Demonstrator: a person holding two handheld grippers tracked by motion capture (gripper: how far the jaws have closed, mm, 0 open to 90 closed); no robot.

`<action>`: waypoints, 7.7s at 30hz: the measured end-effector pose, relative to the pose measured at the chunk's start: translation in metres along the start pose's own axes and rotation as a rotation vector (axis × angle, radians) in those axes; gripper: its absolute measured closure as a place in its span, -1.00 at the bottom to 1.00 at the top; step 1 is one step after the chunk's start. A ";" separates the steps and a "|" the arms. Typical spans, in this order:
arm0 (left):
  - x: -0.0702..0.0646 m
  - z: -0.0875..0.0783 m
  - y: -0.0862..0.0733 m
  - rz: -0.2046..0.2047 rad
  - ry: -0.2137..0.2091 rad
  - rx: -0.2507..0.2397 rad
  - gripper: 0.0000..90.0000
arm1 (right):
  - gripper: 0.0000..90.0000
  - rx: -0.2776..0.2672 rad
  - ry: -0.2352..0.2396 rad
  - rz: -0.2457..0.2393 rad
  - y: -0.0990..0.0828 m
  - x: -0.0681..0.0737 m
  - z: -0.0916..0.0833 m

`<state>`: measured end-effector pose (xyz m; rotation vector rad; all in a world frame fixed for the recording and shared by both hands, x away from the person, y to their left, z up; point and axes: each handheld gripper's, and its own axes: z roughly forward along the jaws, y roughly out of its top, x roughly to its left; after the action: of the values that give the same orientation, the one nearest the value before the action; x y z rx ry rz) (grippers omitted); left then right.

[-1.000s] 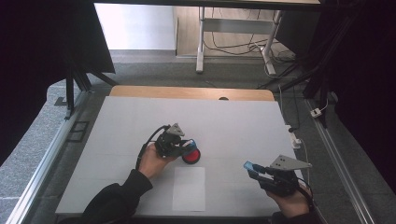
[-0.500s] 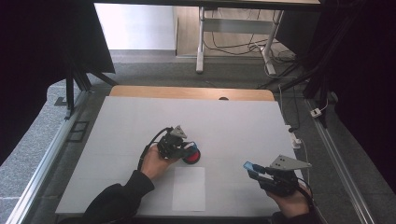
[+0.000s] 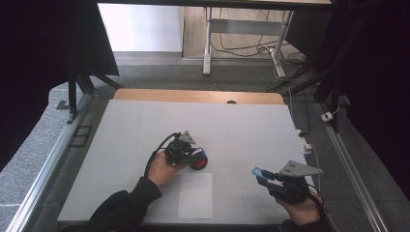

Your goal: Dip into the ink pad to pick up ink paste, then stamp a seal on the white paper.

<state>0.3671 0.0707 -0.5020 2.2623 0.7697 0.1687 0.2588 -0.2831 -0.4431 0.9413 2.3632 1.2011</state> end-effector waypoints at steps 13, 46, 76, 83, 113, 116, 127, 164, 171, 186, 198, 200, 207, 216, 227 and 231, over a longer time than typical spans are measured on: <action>-0.002 0.001 0.002 -0.013 0.014 0.027 0.56 | 0.54 0.001 -0.001 -0.001 0.000 0.000 0.000; -0.004 -0.012 0.011 -0.040 0.016 0.032 0.55 | 0.54 -0.003 -0.004 0.002 0.000 0.000 0.000; -0.002 -0.003 0.010 -0.055 0.025 0.075 0.55 | 0.54 -0.002 -0.008 0.002 0.000 0.000 0.000; -0.001 -0.001 0.009 -0.059 0.023 0.075 0.55 | 0.54 -0.001 -0.008 0.002 0.000 0.000 0.000; -0.006 0.000 0.007 -0.055 0.049 0.077 0.56 | 0.54 0.002 -0.009 -0.002 0.001 0.000 0.000; -0.007 0.000 0.006 -0.047 0.055 0.073 0.55 | 0.54 0.001 -0.007 -0.001 0.001 0.000 0.000; -0.007 -0.001 0.008 -0.049 0.054 0.071 0.55 | 0.54 -0.003 -0.004 -0.003 0.000 0.000 0.000; -0.025 -0.059 0.005 0.001 -0.032 -0.143 0.54 | 0.54 -0.005 -0.002 0.002 0.001 0.000 -0.001; -0.030 -0.067 0.003 0.016 -0.040 -0.157 0.54 | 0.54 -0.009 0.003 0.009 0.000 0.000 -0.002; -0.037 -0.078 -0.004 0.019 -0.057 -0.158 0.54 | 0.54 -0.016 0.004 -0.002 0.001 0.000 -0.002; -0.046 -0.083 -0.009 0.029 -0.076 -0.153 0.54 | 0.54 -0.018 0.003 -0.002 0.001 0.000 -0.003; -0.048 -0.084 -0.010 0.028 -0.081 -0.149 0.54 | 0.54 -0.018 0.003 -0.003 0.001 0.000 -0.003; -0.055 -0.083 -0.016 0.036 -0.087 -0.123 0.54 | 0.54 -0.014 0.001 -0.005 0.001 0.000 -0.002; -0.064 -0.080 -0.021 0.036 -0.103 -0.100 0.54 | 0.54 -0.019 0.003 0.001 0.001 0.000 -0.002; -0.072 -0.074 -0.027 0.032 -0.104 -0.054 0.54 | 0.54 -0.017 0.004 -0.004 0.001 0.001 -0.002; -0.074 -0.069 -0.030 0.040 -0.099 -0.038 0.54 | 0.54 -0.015 0.003 -0.003 0.001 0.001 -0.002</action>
<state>0.2699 0.0868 -0.4643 2.2334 0.6642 0.0890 0.2578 -0.2828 -0.4409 0.9306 2.3538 1.2188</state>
